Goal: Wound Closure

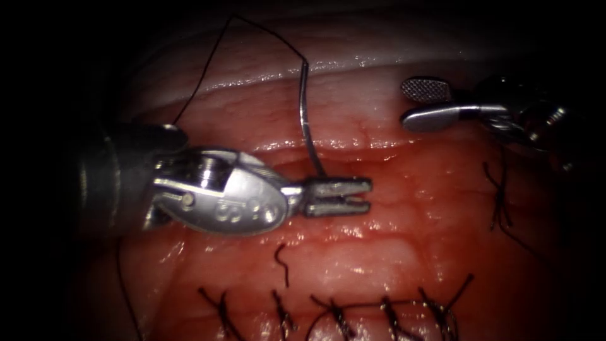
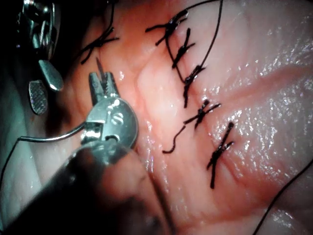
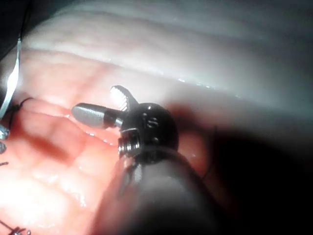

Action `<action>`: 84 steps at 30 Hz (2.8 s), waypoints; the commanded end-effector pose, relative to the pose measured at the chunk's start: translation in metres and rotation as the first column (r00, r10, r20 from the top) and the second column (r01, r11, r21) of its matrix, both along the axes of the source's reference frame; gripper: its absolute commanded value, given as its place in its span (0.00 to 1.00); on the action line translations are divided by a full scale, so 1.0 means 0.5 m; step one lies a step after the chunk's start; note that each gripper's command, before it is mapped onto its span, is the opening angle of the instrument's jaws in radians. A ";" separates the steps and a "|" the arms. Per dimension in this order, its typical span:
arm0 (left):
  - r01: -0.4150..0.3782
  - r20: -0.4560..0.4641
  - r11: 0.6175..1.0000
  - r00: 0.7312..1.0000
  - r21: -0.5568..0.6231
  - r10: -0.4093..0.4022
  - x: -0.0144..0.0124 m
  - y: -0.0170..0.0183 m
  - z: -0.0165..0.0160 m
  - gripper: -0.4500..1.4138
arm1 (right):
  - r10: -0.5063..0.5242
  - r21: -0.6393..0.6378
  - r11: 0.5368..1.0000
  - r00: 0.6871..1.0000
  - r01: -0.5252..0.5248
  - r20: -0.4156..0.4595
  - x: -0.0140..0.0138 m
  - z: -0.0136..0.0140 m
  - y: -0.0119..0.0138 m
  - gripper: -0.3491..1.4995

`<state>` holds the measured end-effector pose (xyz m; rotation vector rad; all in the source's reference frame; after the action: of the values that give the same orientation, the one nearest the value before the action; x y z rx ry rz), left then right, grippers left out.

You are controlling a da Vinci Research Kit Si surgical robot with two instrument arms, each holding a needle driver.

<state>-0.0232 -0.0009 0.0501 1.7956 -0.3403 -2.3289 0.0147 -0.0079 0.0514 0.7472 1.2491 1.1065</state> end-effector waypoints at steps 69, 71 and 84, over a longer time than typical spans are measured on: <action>-0.050 0.163 0.987 0.984 -0.152 0.075 -0.0007 -0.0034 0.0008 0.07 | 0.023 0.238 0.970 0.954 0.051 -0.301 0.0218 -0.0047 -0.0066 0.00; -0.051 0.163 0.986 0.984 -0.156 0.077 -0.0005 -0.0033 0.0004 0.50 | 0.047 0.240 0.971 0.961 0.020 -0.272 0.0217 -0.0044 -0.0059 0.00; 0.085 0.164 0.996 0.983 0.012 -0.086 0.0055 -0.0085 -0.0032 0.69 | 0.104 -0.123 0.985 0.982 -0.124 -0.155 0.0179 0.0005 0.0009 0.00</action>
<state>-0.0197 -0.0054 0.0481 2.0125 -0.4379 -2.2633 0.0230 -0.0073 0.0510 0.6357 1.5039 1.0551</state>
